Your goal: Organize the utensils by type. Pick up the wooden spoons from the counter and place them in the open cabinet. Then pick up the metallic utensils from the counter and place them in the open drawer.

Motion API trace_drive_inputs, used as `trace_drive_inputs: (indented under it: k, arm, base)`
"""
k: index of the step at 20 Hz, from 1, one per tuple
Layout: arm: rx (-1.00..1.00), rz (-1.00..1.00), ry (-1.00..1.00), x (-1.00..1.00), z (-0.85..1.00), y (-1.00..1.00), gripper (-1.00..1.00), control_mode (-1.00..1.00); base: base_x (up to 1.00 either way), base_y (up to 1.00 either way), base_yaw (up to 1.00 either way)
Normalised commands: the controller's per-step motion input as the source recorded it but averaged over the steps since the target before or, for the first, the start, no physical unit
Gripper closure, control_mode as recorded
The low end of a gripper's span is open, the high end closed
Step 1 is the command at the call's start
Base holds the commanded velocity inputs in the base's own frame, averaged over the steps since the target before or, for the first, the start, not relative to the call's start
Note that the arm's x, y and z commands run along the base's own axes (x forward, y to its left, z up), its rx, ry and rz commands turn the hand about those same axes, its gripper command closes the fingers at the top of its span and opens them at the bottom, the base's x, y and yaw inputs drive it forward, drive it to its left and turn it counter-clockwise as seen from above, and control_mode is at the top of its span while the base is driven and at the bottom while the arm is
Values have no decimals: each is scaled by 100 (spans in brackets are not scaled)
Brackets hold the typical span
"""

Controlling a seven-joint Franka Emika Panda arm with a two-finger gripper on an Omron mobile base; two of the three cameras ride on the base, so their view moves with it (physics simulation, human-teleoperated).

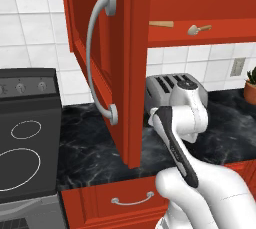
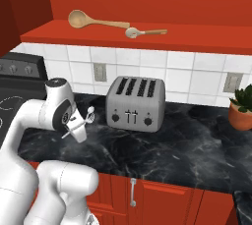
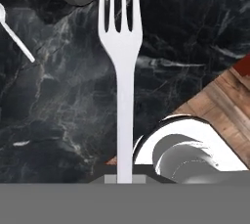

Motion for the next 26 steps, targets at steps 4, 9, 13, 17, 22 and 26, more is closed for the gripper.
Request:
trace_drive_inputs:
  k: [4, 9, 13, 17, 22, 26]
  arm:
    - [0, 14, 2, -26, 34, 0, 100, -100]
    - [0, 10, 0, -25, 46, 0, 100, -100]
    - [-2, 5, 0, -27, 39, 0, 100, -100]
    - [-7, 0, 0, -3, 3, 0, 100, -100]
    - [0, 0, 0, 0, 0, 0, 100, -100]
    - [0, 0, 0, 0, 0, 0, 100, -100]
  base:
    - [0, 0, 0]
    - [0, 0, 0]
    - [0, 0, 0]
    - [0, 0, 0]
    - [0, 0, 0]
    - [0, 0, 0]
